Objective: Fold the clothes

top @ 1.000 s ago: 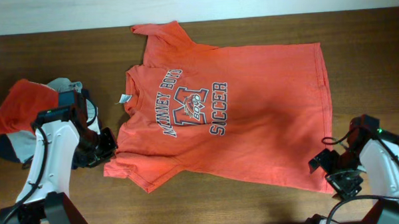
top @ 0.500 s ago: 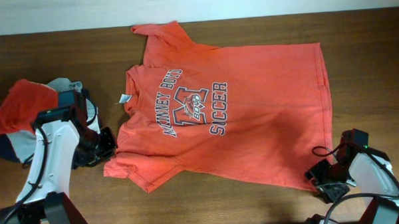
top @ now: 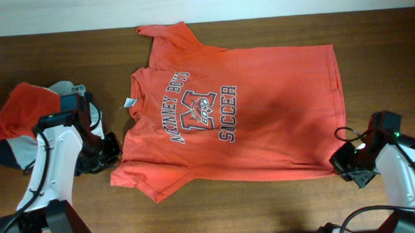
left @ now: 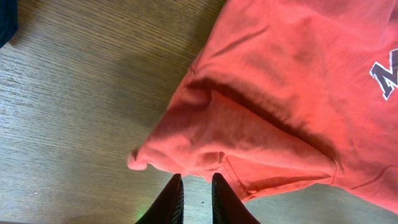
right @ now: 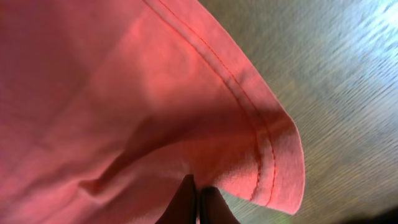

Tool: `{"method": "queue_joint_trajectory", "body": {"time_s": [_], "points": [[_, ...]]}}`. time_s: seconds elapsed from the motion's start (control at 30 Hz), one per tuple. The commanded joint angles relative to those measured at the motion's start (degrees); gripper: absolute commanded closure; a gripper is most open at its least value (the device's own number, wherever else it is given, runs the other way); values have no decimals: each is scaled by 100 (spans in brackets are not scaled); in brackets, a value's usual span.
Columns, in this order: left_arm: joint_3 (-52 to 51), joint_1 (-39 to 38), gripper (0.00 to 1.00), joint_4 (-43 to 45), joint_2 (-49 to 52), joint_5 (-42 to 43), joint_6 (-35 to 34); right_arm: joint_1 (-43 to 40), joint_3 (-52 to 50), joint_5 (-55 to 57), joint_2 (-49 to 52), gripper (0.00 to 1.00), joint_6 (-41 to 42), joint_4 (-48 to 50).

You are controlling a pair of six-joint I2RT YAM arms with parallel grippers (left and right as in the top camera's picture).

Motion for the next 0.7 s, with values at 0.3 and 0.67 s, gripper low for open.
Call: {"method": "queue_joint_trajectory", "body": {"time_s": [0.3, 0.67], "points": [[61, -494, 65, -313, -109, 1099, 614, 7, 140, -105, -11, 96, -149, -70], [-579, -2841, 47, -33, 26, 269, 328, 7, 142, -258, -11, 95, -149, 37]]}}
